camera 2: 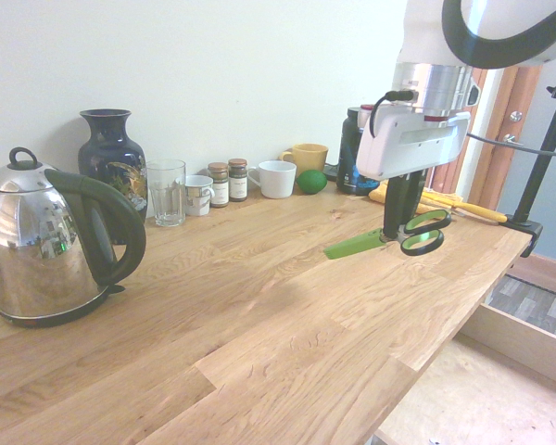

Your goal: Put scissor in the drawer

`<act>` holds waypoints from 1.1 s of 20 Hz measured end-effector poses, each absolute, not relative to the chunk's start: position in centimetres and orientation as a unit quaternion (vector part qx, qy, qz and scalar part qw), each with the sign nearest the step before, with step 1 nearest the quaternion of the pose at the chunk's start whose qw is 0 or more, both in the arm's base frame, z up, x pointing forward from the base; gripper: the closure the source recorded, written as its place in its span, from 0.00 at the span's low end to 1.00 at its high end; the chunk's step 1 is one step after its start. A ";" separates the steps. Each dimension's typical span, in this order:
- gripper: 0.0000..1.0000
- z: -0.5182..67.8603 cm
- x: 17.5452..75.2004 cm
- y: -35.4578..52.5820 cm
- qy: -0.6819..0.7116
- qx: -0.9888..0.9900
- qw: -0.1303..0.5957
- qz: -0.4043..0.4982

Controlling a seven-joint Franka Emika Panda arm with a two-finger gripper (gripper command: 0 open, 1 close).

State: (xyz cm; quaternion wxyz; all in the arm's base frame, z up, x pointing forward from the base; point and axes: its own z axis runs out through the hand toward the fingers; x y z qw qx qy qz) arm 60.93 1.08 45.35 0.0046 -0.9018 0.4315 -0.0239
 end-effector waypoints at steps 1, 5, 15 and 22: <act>1.00 45.2 59.9 0.9 0.432 -0.902 0.004 -0.023; 1.00 44.7 56.0 0.2 0.434 -0.901 -0.001 -0.021; 1.00 44.2 48.6 -1.8 0.447 -0.894 0.002 -0.022; 1.00 42.8 44.7 -2.8 0.449 -0.893 0.000 -0.016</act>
